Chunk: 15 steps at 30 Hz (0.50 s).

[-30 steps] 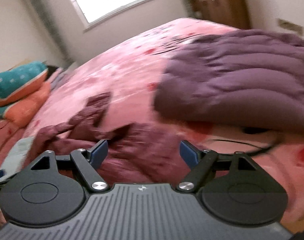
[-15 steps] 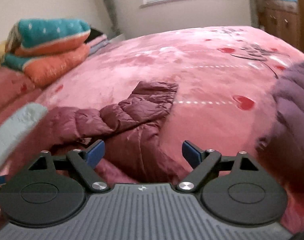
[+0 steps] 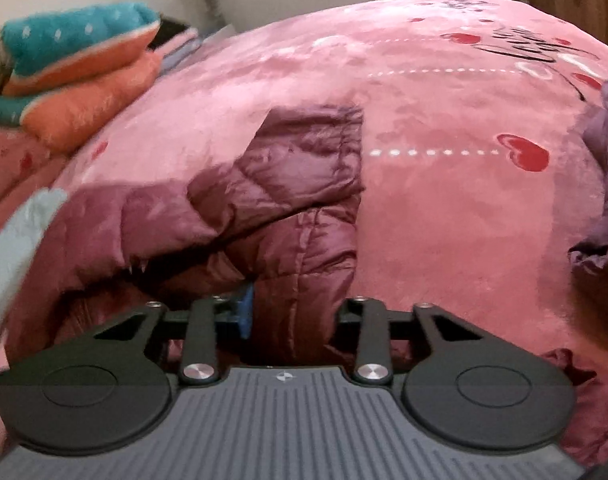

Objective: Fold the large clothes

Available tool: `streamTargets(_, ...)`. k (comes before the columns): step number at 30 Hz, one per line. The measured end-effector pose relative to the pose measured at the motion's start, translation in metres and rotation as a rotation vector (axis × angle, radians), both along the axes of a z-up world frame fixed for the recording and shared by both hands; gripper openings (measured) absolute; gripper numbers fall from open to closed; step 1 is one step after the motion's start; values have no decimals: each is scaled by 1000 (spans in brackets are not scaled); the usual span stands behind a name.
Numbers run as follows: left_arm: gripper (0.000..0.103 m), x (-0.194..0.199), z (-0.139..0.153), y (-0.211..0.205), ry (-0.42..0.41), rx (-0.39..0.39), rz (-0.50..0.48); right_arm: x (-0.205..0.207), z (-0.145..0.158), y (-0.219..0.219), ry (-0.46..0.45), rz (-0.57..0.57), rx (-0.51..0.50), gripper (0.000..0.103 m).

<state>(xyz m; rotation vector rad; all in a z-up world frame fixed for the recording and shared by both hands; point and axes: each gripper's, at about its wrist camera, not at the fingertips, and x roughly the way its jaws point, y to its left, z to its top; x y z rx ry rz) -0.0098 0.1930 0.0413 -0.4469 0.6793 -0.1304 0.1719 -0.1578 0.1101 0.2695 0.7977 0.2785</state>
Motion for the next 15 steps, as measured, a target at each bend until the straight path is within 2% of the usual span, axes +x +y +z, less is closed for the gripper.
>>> streamTargets(2,34,8,2,-1,-20,7,4,2,4,-5,-15,-38,31,20)
streamTargets(5,24,22,6,-6,-47,33,20,4,19,-11,-67,-90,23,16)
streamTargets(10,16,54,11,-13,-93,86,62,17,50,-16,-203,-190,-105,14)
streamTargets(15,14,93,26,-15,-150,131,95,42,67,-32,-282,-326,-193,12)
